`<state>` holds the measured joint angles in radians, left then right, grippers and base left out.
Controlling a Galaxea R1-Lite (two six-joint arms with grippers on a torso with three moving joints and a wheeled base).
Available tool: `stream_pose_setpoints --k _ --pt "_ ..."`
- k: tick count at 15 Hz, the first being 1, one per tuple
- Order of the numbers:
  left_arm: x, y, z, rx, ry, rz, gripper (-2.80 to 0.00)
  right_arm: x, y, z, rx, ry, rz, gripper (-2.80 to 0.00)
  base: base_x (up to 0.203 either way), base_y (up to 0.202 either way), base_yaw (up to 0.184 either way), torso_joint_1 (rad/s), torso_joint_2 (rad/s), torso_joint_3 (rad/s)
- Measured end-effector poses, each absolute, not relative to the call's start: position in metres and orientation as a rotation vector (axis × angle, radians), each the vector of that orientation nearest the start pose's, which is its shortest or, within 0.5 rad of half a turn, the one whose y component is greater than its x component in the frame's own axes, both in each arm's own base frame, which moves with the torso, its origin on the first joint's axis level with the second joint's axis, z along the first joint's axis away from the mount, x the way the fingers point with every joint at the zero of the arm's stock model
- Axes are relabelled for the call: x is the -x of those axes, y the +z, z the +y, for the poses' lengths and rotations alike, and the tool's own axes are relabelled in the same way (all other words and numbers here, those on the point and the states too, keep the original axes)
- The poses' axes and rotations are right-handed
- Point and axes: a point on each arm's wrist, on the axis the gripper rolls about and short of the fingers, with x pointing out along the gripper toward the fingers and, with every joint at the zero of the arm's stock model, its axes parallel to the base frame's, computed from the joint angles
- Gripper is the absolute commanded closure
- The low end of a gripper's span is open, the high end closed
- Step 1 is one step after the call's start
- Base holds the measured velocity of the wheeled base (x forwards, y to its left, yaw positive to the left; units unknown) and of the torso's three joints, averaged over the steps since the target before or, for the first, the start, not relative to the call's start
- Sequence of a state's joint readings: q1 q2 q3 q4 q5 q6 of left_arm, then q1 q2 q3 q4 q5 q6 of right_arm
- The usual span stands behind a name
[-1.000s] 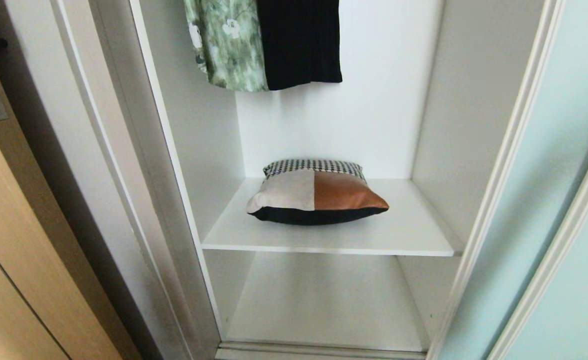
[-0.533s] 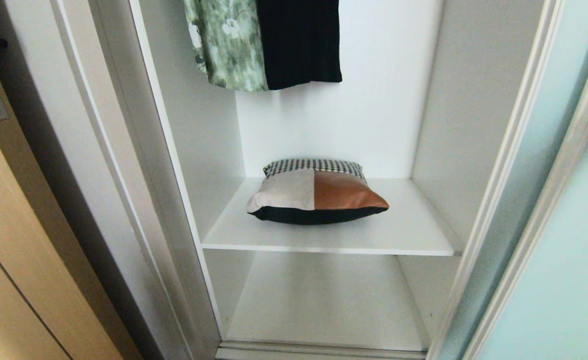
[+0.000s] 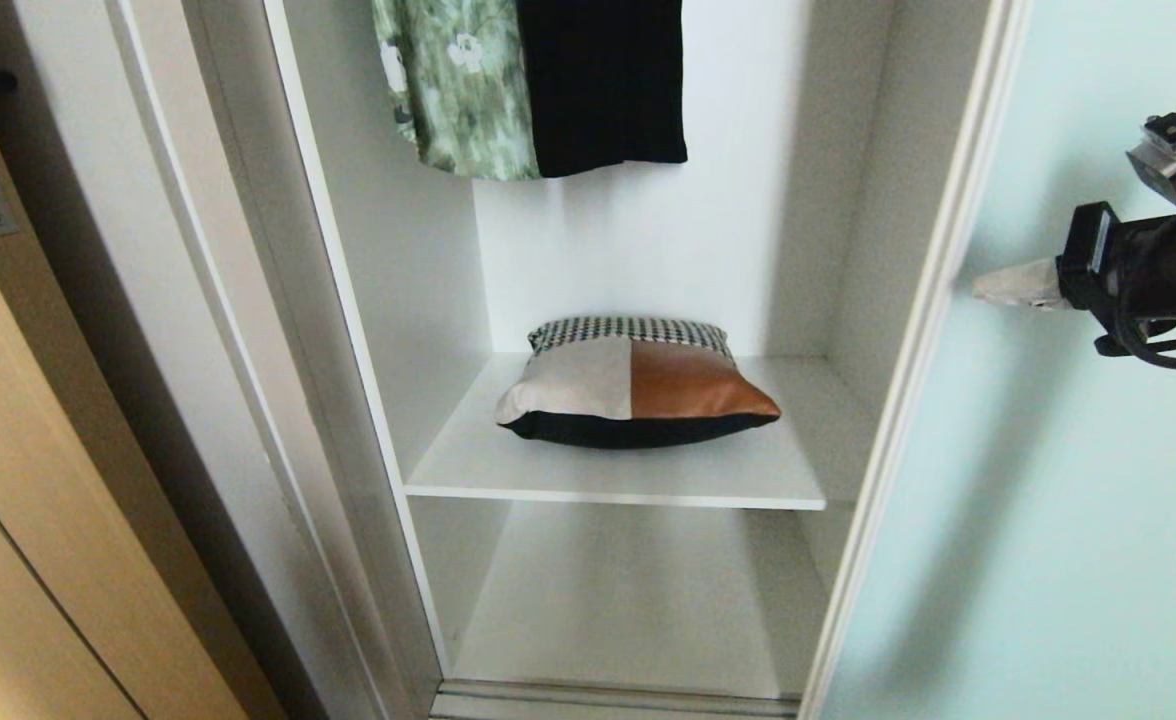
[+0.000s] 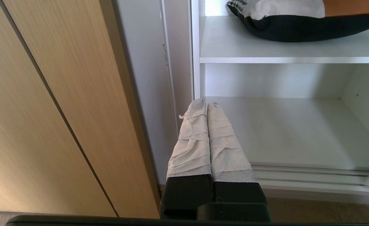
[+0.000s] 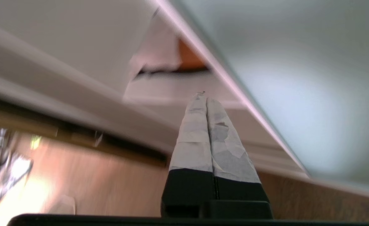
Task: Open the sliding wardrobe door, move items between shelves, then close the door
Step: Close the door
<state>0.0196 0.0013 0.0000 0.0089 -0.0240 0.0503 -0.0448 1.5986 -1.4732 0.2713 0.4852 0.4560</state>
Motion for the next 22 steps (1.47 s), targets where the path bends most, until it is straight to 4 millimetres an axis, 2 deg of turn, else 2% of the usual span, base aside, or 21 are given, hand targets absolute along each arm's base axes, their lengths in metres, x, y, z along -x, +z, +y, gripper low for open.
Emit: stream_pose_setpoints --k 2,4,6,8,10,12,14,16,19,21,22 --pt "0.023 0.075 -0.001 -0.05 -0.005 0.01 0.0 -0.257 0.316 0.019 -0.524 0.399 0.49 0.0 0.0 0.0 0.0 0.0 0.0 0.0" --pt "0.023 0.075 -0.001 -0.05 -0.005 0.01 0.0 -0.229 0.319 0.026 -0.508 0.433 0.476 0.0 0.0 0.0 0.0 0.0 0.0 0.0" --pt "0.023 0.075 -0.001 -0.05 -0.005 0.01 0.0 -0.206 0.324 0.025 -0.5 0.438 0.443 0.0 0.0 0.0 0.0 0.0 0.0 0.0" --pt "0.023 0.075 -0.001 -0.05 -0.005 0.01 0.0 -0.199 0.328 0.015 -0.501 0.384 0.398 0.0 0.0 0.0 0.0 0.0 0.0 0.0" --pt "0.023 0.075 -0.001 -0.05 -0.005 0.01 0.0 -0.206 0.329 -0.001 -0.514 0.301 0.363 0.0 0.0 0.0 0.0 0.0 0.0 0.0" --pt "0.023 0.075 -0.001 -0.05 -0.005 0.01 0.0 -0.215 0.333 -0.025 -0.53 0.203 0.311 0.0 0.0 0.0 0.0 0.0 0.0 0.0" --pt "0.023 0.075 -0.001 -0.05 -0.005 0.01 0.0 -0.214 0.336 -0.052 -0.546 0.089 0.26 0.0 0.0 0.0 0.0 0.0 0.0 0.0" --pt "0.023 0.075 -0.001 -0.05 -0.005 0.01 0.0 -0.205 0.341 -0.082 -0.555 -0.039 0.19 0.0 0.0 0.0 0.0 0.0 0.0 0.0" --pt "0.023 0.075 -0.001 -0.05 -0.005 0.01 0.0 -0.18 0.352 -0.123 -0.527 -0.234 0.034 0.0 0.0 0.0 0.0 0.0 0.0 0.0" --pt "0.023 0.075 -0.001 -0.05 -0.005 0.011 0.0 -0.168 0.362 -0.144 -0.47 -0.316 -0.086 0.0 0.0 0.0 0.0 0.0 0.0 0.0" --pt "0.023 0.075 -0.001 -0.05 -0.005 0.01 0.0 -0.169 0.364 -0.153 -0.446 -0.334 -0.127 0.0 0.0 0.0 0.0 0.0 0.0 0.0"
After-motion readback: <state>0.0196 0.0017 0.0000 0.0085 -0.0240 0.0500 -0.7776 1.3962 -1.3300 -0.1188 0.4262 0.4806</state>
